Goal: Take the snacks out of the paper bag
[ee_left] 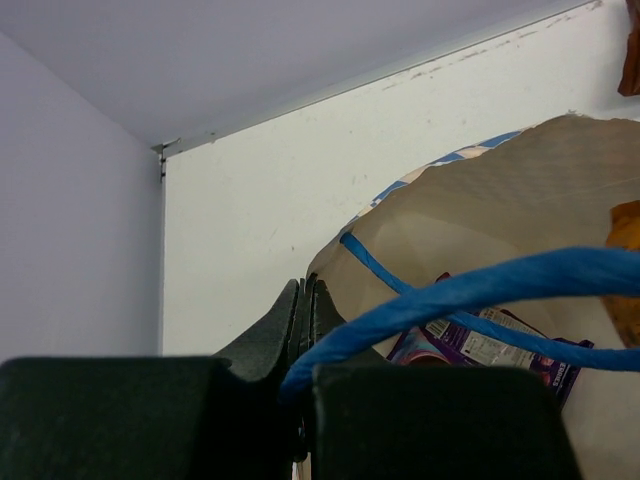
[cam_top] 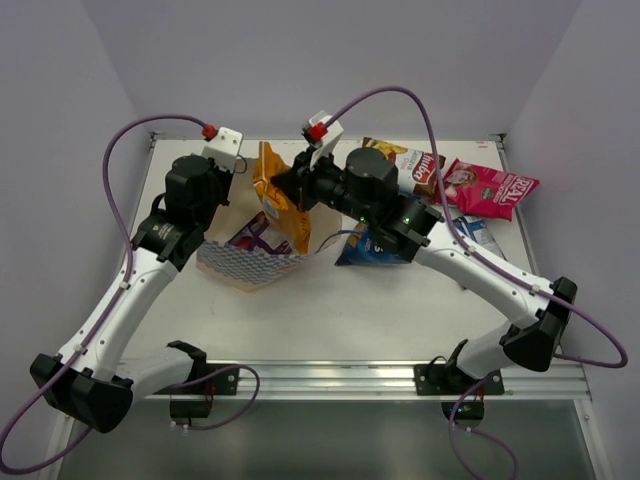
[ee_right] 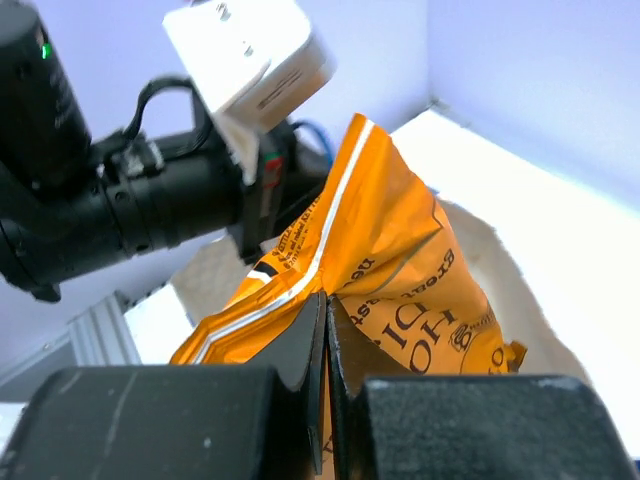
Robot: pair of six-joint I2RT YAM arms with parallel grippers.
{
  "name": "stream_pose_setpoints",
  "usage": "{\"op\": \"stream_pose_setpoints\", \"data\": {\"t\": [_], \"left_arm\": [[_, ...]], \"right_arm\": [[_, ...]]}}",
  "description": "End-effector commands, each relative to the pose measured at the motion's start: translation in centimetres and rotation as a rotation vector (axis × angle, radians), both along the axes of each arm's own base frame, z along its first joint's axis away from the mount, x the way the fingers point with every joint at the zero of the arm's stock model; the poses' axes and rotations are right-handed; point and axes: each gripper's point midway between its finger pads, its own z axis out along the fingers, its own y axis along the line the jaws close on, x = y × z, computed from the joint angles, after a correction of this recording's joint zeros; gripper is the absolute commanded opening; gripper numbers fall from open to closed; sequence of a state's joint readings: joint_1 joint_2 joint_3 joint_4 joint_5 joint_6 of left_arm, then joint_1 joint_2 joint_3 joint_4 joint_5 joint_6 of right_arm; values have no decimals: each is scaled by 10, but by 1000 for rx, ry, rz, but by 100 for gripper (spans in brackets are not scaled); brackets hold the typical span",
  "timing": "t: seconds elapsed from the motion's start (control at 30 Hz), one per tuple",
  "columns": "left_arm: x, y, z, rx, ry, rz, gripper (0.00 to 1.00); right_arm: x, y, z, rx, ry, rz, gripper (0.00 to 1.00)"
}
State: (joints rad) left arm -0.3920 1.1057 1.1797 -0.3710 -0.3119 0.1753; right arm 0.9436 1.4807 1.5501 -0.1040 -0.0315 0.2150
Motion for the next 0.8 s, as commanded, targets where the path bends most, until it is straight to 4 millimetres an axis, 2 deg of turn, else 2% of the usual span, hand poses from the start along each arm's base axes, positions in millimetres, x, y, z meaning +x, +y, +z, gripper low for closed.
{"op": "stream_pose_setpoints", "data": {"t": [0.0, 0.17, 0.33, 0.4, 0.53, 0.63, 0.7, 0.73, 0.77], "left_arm": [[1, 18, 10, -10, -44, 100, 0], [2, 19, 11, -14, -48, 112, 0], [7, 30, 2, 4, -26, 194, 0], [8, 41, -3, 25, -18, 263, 0], [10, 59, -13, 44, 5, 357, 0], [13, 66, -15, 37, 10, 396, 0], [15, 68, -16, 33, 11, 406, 0], [16, 70, -17, 34, 15, 412, 0], [17, 71, -18, 35, 17, 417, 0]], "right_arm": [[6, -29, 63, 95, -129, -54, 0], [16, -47, 50, 73, -103, -85, 0], [15, -80, 83, 134, -131, -110, 0], [14, -97, 106, 158, -169, -142, 0], [11, -131, 135, 193, -212, -204, 0], [12, -162, 144, 206, -231, -275, 0], [12, -174, 140, 205, -225, -307, 0], [7, -189, 146, 223, -241, -333, 0], [8, -194, 139, 218, -231, -350, 0]]}}
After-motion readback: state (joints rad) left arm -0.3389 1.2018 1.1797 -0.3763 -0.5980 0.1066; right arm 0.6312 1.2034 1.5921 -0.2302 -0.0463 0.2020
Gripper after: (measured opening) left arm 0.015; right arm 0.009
